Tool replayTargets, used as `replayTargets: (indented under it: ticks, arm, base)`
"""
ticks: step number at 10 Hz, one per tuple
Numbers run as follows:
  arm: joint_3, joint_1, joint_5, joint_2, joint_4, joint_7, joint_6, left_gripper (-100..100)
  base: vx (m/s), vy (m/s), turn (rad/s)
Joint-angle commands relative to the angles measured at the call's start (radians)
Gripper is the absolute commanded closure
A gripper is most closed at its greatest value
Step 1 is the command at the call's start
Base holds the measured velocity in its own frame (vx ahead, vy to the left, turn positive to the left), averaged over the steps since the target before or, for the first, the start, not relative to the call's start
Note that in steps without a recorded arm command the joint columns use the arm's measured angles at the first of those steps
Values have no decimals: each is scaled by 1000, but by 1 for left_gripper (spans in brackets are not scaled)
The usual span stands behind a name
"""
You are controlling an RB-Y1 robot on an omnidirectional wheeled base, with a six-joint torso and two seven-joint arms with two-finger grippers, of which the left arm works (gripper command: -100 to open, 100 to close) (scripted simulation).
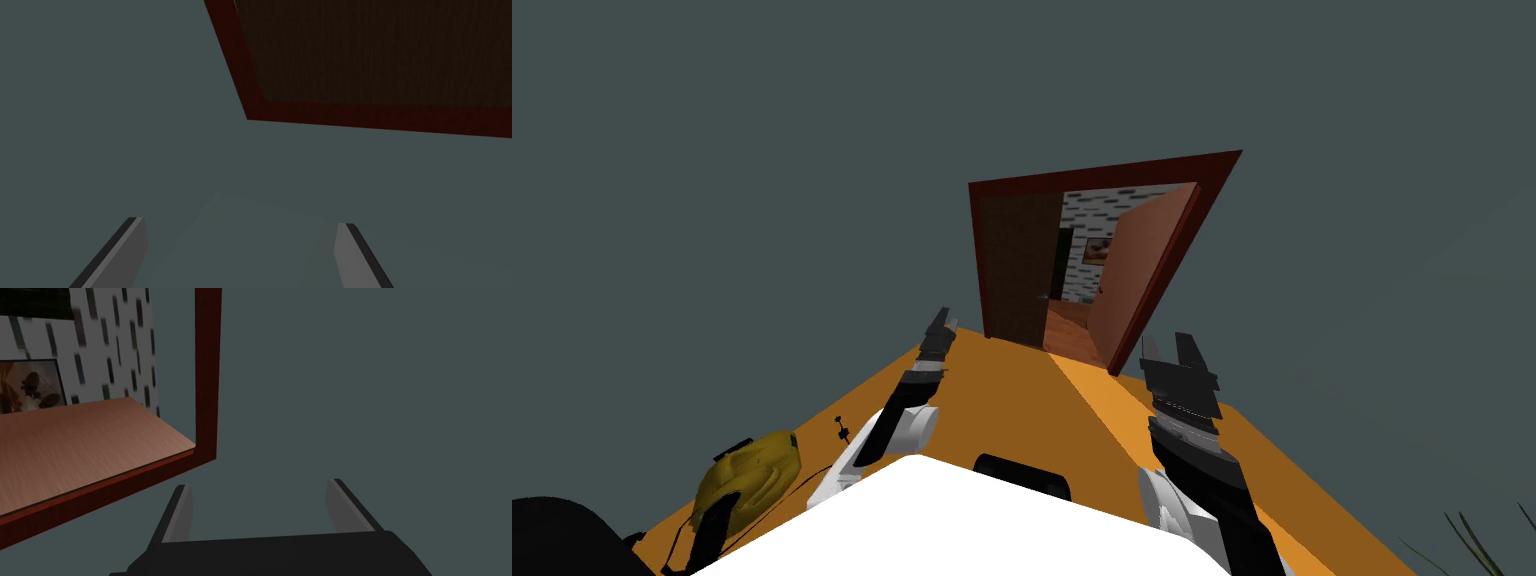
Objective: Push the door open
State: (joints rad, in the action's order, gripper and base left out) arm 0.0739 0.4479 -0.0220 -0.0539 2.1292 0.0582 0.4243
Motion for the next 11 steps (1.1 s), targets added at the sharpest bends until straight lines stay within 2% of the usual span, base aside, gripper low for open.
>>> replayTargets:
  ticks: [1, 11]
  arm:
    - [2, -14, -4, -5, -31, -1, 6, -100]
    - [12, -119, -24, -27, -277, -1, 69, -100]
  base:
    - [88, -20, -40]
    - [95, -24, -50]
